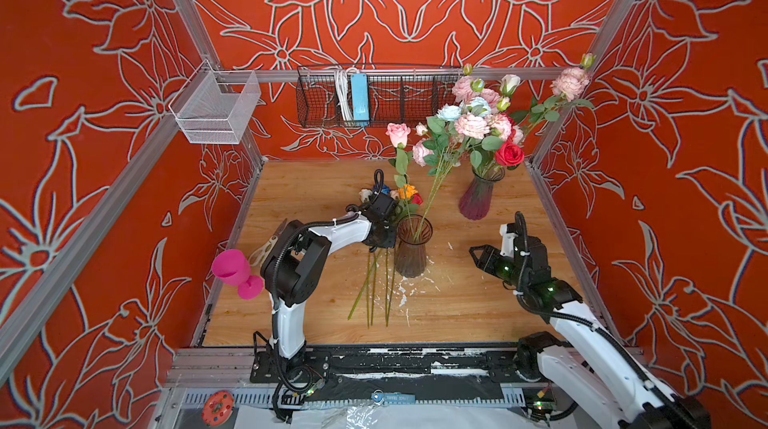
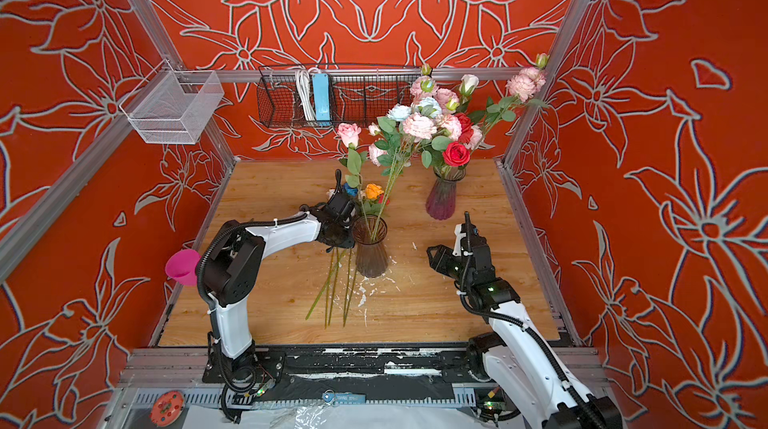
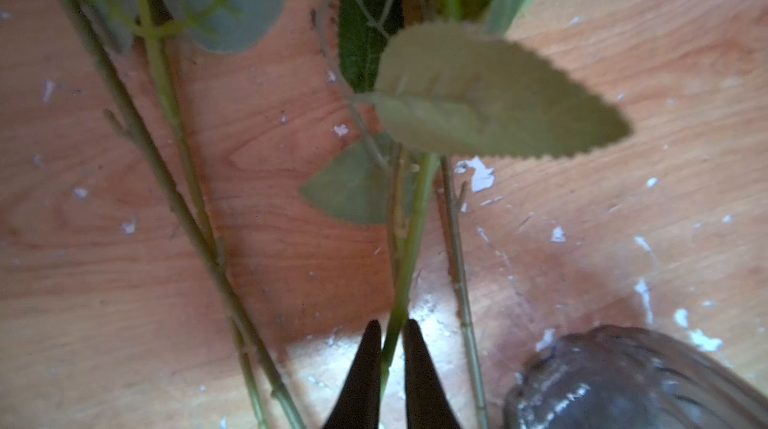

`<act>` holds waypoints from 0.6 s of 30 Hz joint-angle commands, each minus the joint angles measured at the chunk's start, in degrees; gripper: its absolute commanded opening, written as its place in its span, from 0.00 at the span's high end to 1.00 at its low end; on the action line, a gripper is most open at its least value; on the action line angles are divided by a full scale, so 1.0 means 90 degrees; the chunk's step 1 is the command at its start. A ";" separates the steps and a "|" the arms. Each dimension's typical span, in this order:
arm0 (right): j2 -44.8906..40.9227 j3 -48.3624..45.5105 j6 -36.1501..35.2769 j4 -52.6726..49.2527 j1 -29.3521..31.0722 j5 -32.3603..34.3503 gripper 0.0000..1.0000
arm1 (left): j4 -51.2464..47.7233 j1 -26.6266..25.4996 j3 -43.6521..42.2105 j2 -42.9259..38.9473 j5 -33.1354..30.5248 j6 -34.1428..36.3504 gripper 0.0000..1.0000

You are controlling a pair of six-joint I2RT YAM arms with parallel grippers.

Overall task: Arrange the flowers into the vase
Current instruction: 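Close the left gripper on a white rose stem in the pile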

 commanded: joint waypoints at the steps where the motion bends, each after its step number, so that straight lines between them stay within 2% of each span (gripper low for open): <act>1: -0.0024 0.0328 -0.0168 -0.0146 0.0039 0.0081 0.48 | -0.0118 0.0160 -0.0010 -0.0015 -0.0250 0.0065 0.97; 3: -0.0016 0.0444 -0.0229 -0.0180 0.0043 0.0096 0.48 | -0.0127 0.0269 -0.0091 -0.0122 -0.0361 0.0094 1.00; 12: 0.0164 0.0731 -0.0284 -0.0189 0.0043 -0.0078 0.48 | -0.0163 0.0738 -0.0432 -0.0608 -0.1140 0.0354 1.00; 15: 0.0180 0.0806 -0.0316 -0.0246 0.0039 -0.0090 0.47 | -0.0132 0.0876 -0.0493 -0.0722 -0.1079 0.0366 1.00; 18: 0.0162 0.0817 -0.0342 -0.0262 0.0042 -0.0090 0.47 | -0.0113 0.0880 -0.0435 -0.0936 -0.0750 0.0328 0.96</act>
